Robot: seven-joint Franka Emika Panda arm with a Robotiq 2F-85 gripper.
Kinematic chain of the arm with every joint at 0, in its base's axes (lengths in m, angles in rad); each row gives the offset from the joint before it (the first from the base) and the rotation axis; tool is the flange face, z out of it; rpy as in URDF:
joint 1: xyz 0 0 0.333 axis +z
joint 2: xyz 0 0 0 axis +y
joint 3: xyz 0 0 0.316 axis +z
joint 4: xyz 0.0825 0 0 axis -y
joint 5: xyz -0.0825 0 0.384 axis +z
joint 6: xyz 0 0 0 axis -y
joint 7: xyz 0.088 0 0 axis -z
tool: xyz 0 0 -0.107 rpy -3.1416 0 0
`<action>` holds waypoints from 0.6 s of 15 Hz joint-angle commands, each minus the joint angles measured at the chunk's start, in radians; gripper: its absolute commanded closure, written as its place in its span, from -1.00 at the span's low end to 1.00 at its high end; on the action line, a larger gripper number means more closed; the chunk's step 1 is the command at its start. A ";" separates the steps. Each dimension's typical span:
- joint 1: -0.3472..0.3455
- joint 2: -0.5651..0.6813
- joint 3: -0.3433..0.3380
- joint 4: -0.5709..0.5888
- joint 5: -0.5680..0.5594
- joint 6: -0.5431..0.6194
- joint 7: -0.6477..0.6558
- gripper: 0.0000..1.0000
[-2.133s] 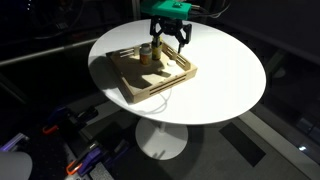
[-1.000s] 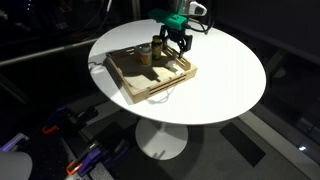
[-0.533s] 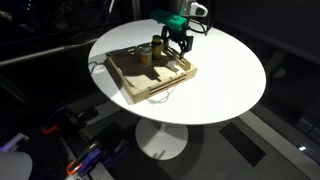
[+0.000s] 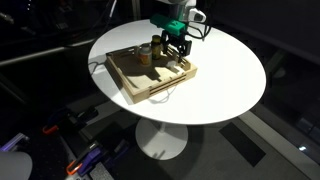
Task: Put the lid on top of the white bottle
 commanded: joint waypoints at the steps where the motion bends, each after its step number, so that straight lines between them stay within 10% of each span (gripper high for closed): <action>1: 0.012 0.025 -0.015 0.035 0.008 -0.013 0.031 -1.00; 9: 0.013 0.061 -0.015 0.059 0.005 -0.003 0.031 -1.00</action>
